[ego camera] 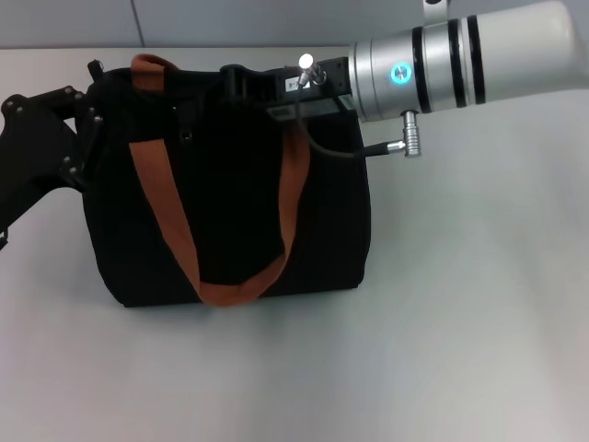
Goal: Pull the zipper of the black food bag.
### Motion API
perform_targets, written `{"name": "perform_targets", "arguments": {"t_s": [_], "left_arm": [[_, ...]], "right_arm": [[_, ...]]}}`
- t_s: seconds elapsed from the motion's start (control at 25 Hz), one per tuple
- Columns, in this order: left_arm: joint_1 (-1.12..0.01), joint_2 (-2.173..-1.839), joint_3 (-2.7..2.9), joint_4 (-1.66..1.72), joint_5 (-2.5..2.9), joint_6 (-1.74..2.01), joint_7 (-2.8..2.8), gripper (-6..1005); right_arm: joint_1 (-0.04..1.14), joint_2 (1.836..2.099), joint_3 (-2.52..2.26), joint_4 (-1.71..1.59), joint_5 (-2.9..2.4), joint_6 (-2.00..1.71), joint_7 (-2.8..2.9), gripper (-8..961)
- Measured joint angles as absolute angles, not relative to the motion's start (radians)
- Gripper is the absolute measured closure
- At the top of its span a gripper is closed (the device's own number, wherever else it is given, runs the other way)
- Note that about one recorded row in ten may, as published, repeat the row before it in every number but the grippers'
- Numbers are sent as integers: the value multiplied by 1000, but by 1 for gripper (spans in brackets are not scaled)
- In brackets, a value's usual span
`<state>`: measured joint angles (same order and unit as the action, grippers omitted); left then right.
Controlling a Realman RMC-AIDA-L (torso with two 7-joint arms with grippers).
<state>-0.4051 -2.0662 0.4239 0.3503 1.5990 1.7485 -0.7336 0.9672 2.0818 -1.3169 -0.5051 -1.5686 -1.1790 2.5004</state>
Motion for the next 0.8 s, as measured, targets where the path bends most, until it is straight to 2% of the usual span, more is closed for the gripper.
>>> {"name": "perform_targets", "arguments": {"t_s": [0.6,0.8], "left_arm": [[-402,-2064,396,356,1597,1744,-736,890],[-402,-2065,396,356,1596,1741,-738,885]], "right_arm": [[801,2080,-1184,-1008,-2082,-1272,2851,953],[770,2082,-1159,-1031,-1992,-1315,2807,953]]}}
